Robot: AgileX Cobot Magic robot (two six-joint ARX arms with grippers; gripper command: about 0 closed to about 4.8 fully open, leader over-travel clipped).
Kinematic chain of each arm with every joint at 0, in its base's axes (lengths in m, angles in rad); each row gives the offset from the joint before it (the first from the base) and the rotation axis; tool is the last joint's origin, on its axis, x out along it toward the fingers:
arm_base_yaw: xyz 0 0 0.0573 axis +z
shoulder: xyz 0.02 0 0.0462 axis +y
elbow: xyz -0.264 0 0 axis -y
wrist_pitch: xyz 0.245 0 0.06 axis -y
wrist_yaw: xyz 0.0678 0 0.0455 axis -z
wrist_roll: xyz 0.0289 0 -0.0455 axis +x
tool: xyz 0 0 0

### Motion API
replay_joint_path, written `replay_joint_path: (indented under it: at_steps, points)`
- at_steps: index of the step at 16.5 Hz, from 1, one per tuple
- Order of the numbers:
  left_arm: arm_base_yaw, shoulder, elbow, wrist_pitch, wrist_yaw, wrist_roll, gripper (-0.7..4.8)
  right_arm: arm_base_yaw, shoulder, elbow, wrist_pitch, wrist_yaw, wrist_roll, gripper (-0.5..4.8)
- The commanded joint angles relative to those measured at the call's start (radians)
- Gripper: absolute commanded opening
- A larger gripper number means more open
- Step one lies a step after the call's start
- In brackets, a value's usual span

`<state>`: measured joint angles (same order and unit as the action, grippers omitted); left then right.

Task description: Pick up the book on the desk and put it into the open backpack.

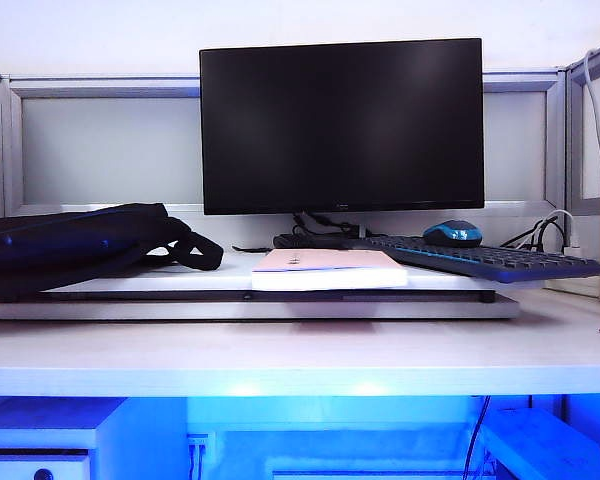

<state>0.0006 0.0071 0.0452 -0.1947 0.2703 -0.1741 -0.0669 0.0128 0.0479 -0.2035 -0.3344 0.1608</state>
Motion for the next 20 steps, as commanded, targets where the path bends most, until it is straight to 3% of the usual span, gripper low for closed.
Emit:
replay_joint_path:
  at_steps: [1, 3, 5, 10, 15, 20]
  points:
    - [0.0, 0.0, 0.004, 0.226, 0.071, -0.08, 2.17, 0.0, 0.0, 0.01, 0.134, -0.058, 0.087, 0.56]
    - [0.0, 0.0, 0.023, 0.267, 0.071, -0.174, 3.4, 0.0, 0.0, 0.031, 0.135, -0.057, 0.135, 1.91]
    - [0.0, 0.0, 0.058, 0.262, 0.072, -0.206, 4.71, 0.0, 0.0, 0.057, 0.133, -0.072, 0.192, 2.69]
    - [0.0, 0.002, 0.177, 0.262, 0.075, -0.321, 4.79, 0.0, 0.0, 0.163, 0.132, -0.092, 0.35, 3.92]
    - [0.0, 0.04, 0.257, 0.264, 0.091, -0.5, 4.79, 0.0, 0.021, 0.297, 0.126, -0.099, 0.451, 3.93]
    - [0.001, 0.247, 0.426, 0.324, 0.112, -0.529, 4.79, 0.0, 0.212, 0.468, 0.135, -0.158, 0.472, 4.12]
